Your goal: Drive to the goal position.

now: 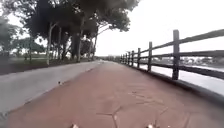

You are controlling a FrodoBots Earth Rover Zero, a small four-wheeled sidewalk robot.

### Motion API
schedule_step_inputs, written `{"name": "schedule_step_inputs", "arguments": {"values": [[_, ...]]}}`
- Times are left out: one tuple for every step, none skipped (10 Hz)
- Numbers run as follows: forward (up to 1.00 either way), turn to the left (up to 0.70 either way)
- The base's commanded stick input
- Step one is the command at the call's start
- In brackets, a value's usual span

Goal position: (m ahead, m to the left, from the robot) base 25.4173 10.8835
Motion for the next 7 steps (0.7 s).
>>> {"name": "schedule_step_inputs", "arguments": {"values": [[1.00, -0.40], [1.00, -0.40], [1.00, -0.40], [1.00, -0.34], [1.00, 0.00], [1.00, 0.00], [1.00, 0.00]]}}
